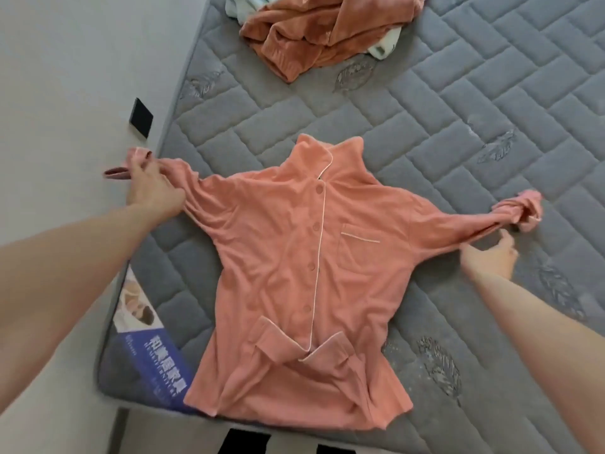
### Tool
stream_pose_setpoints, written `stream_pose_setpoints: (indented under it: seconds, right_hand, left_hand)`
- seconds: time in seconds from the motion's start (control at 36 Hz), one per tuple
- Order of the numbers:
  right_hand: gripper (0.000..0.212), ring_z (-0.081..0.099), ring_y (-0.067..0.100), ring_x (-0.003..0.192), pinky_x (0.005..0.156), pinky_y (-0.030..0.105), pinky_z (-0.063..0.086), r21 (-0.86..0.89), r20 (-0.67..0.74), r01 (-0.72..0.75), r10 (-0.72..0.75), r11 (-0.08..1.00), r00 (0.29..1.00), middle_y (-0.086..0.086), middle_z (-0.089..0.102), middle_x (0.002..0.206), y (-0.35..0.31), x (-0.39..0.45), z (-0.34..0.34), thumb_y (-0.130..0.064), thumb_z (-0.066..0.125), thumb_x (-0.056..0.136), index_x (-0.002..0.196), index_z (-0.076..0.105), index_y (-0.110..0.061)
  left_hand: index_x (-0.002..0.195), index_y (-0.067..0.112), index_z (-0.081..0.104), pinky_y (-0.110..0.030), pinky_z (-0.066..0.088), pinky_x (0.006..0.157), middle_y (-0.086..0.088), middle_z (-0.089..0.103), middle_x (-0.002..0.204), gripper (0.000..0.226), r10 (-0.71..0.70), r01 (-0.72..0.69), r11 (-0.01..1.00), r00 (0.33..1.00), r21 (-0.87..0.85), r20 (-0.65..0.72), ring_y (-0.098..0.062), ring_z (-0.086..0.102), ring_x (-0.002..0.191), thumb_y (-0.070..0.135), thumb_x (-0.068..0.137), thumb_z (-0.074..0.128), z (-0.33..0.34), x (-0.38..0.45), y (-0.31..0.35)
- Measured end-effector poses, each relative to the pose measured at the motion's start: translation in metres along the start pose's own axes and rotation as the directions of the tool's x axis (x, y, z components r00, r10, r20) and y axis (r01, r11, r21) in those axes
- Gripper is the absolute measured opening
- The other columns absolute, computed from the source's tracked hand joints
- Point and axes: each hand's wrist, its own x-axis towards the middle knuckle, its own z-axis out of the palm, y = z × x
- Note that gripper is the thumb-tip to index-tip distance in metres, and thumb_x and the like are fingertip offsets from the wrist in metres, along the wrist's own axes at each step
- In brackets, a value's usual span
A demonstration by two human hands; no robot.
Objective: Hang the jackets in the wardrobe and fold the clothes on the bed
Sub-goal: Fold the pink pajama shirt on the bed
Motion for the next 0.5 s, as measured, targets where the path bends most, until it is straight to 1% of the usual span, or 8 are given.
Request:
stream_pose_setpoints:
  seconds: [0.06,0.11,0.17,0.22,0.28,0.36,0.42,0.5]
  right_hand:
    - [0.070,0.044,0.038,0.136,0.112,0.042,0.035,-0.082,0.146,-0.082,0.093,0.993,0.985,0.024,0.041,0.149,0.029,-0.049,0.018,-0.025,0.072,0.089,0.148,0.039,-0.008]
    - [0.061,0.053,0.037,0.125,0.104,0.043,0.041,-0.123,0.251,-0.132,0.160,0.984,0.955,0.019,0.052,0.136,0.060,-0.100,0.033,-0.037,0.074,0.088,0.135,0.048,-0.009]
    - [0.057,0.060,0.033,0.114,0.095,0.041,0.045,-0.139,0.343,-0.167,0.205,0.976,0.917,0.012,0.061,0.120,0.088,-0.147,0.044,-0.049,0.076,0.084,0.119,0.051,-0.011]
    - [0.068,0.061,0.029,0.110,0.097,0.042,0.047,-0.183,0.413,-0.193,0.253,0.964,0.875,0.008,0.062,0.116,0.111,-0.189,0.050,-0.059,0.078,0.078,0.118,0.052,-0.012]
    - [0.077,0.059,0.030,0.116,0.105,0.045,0.044,-0.256,0.447,-0.169,0.272,0.952,0.852,0.008,0.060,0.121,0.129,-0.219,0.051,-0.061,0.081,0.074,0.126,0.052,-0.012]
    - [0.077,0.052,0.036,0.126,0.107,0.047,0.040,-0.369,0.469,-0.069,0.249,0.927,0.847,0.015,0.058,0.130,0.148,-0.241,0.047,-0.041,0.086,0.075,0.134,0.047,-0.011]
    - [0.080,0.047,0.042,0.129,0.106,0.049,0.039,-0.408,0.443,-0.048,0.244,0.912,0.863,0.022,0.053,0.136,0.155,-0.242,0.044,-0.034,0.086,0.076,0.138,0.042,-0.011]
    - [0.082,0.042,0.047,0.130,0.106,0.051,0.037,-0.463,0.382,-0.039,0.239,0.886,0.893,0.028,0.042,0.139,0.162,-0.235,0.040,-0.038,0.084,0.078,0.142,0.040,-0.013]
  left_hand:
    - [0.127,0.001,0.055,-0.043,0.036,0.113,-0.024,0.039,0.142,0.046,-0.041,0.044,0.999,0.994,-0.021,0.099,-0.040,0.048,0.128,0.019,0.087,0.070,0.024,-0.047,-0.024]
    - [0.128,0.005,0.053,-0.044,0.041,0.106,-0.020,0.045,0.136,0.053,-0.136,0.144,0.989,0.974,-0.029,0.182,-0.039,0.054,0.121,0.030,0.086,0.073,0.048,-0.096,-0.051]
    - [0.128,0.007,0.052,-0.045,0.043,0.101,-0.018,0.047,0.133,0.061,-0.246,0.265,0.963,0.934,-0.041,0.259,-0.039,0.056,0.119,0.044,0.084,0.074,0.068,-0.140,-0.077]
    - [0.131,0.007,0.051,-0.045,0.043,0.100,-0.017,0.048,0.135,0.072,-0.361,0.395,0.918,0.872,-0.040,0.330,-0.038,0.054,0.123,0.054,0.081,0.073,0.083,-0.178,-0.100]
    - [0.136,0.008,0.048,-0.045,0.044,0.103,-0.015,0.050,0.138,0.083,-0.404,0.440,0.898,0.824,0.001,0.398,-0.036,0.052,0.127,0.060,0.078,0.074,0.095,-0.211,-0.119]
    - [0.139,0.012,0.044,-0.042,0.045,0.100,-0.011,0.052,0.133,0.090,-0.386,0.390,0.916,0.799,0.090,0.461,-0.033,0.053,0.126,0.062,0.071,0.076,0.107,-0.251,-0.138]
    - [0.131,0.017,0.042,-0.038,0.046,0.091,-0.008,0.057,0.122,0.081,-0.381,0.360,0.923,0.792,0.138,0.477,-0.032,0.057,0.119,0.056,0.069,0.076,0.113,-0.266,-0.147]
    - [0.103,0.023,0.048,-0.034,0.044,0.079,-0.005,0.062,0.102,0.037,-0.368,0.316,0.930,0.779,0.189,0.509,-0.032,0.062,0.105,0.043,0.079,0.069,0.117,-0.278,-0.158]
